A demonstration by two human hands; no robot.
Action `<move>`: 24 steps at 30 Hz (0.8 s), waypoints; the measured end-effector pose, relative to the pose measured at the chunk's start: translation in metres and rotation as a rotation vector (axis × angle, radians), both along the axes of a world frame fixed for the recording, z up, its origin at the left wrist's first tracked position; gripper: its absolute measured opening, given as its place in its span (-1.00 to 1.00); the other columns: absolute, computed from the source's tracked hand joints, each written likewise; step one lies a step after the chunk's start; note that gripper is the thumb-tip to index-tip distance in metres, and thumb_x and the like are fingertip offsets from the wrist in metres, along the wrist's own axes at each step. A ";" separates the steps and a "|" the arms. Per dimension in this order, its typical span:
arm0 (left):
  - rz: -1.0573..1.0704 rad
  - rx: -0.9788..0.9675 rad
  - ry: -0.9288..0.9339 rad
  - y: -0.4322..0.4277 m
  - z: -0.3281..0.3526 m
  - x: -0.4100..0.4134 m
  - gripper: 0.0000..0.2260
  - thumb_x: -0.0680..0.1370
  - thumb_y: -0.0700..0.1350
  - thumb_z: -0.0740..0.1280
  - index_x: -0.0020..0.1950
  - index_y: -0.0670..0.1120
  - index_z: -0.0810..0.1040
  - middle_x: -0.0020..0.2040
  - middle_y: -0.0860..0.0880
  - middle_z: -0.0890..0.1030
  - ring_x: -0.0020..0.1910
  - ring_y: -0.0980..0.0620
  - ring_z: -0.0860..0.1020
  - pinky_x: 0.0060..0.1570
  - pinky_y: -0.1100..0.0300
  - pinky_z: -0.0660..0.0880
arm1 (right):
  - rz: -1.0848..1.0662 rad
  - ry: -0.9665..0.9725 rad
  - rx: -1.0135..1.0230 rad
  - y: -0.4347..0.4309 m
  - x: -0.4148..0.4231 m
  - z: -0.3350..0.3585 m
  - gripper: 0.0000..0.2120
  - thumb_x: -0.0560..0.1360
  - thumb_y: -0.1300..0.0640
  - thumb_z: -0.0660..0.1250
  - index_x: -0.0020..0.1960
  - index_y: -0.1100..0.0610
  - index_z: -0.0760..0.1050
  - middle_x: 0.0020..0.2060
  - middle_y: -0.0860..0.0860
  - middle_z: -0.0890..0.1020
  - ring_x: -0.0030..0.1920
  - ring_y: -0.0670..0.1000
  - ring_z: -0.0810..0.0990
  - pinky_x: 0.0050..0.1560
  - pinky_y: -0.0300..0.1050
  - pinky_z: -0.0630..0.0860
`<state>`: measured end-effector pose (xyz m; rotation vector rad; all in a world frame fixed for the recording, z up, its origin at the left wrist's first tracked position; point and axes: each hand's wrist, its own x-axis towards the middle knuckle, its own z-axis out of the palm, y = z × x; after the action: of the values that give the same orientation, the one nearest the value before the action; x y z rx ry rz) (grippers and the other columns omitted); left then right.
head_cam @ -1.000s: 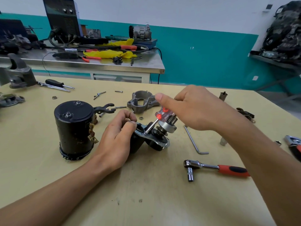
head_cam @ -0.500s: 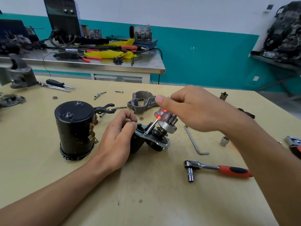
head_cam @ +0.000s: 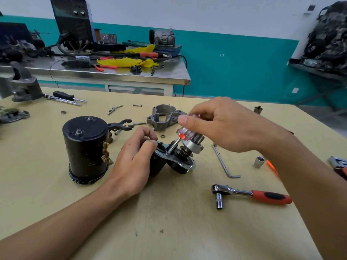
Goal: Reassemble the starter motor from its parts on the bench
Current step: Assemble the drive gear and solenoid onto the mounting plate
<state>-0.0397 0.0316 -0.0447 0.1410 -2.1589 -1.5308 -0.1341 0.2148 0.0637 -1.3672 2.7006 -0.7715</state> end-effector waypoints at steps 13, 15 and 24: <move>0.014 -0.004 0.000 0.001 0.000 0.001 -0.87 0.47 0.05 0.13 -0.11 0.16 0.46 -0.33 0.16 0.44 -0.32 0.17 0.35 -0.27 0.11 0.31 | -0.089 -0.009 -0.024 -0.003 0.000 -0.002 -0.46 0.50 -0.36 0.17 -0.43 0.02 0.44 -0.63 -0.15 0.36 -0.57 -0.16 0.35 -0.41 -0.18 0.24; 0.007 0.000 0.003 0.002 0.001 0.001 -0.87 0.47 0.05 0.13 -0.11 0.16 0.46 -0.33 0.15 0.44 -0.33 0.17 0.35 -0.27 0.10 0.31 | -0.044 -0.053 -0.032 -0.001 0.000 0.001 -0.53 0.45 -0.40 0.17 -0.13 -0.03 0.58 -0.54 -0.21 0.49 -0.48 -0.25 0.44 -0.37 -0.22 0.28; 0.012 -0.034 0.020 0.001 0.002 0.001 -0.88 0.48 0.03 0.12 -0.13 0.14 0.45 -0.33 0.15 0.43 -0.33 0.19 0.35 -0.38 0.33 0.28 | -0.107 0.048 -0.028 -0.007 0.002 -0.003 -0.46 0.51 -0.34 0.22 -0.44 0.05 0.41 -0.59 -0.10 0.36 -0.55 -0.09 0.33 -0.45 -0.14 0.27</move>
<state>-0.0385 0.0331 -0.0429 0.1261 -2.1635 -1.4822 -0.1319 0.2074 0.0603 -1.2721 2.8308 -0.7961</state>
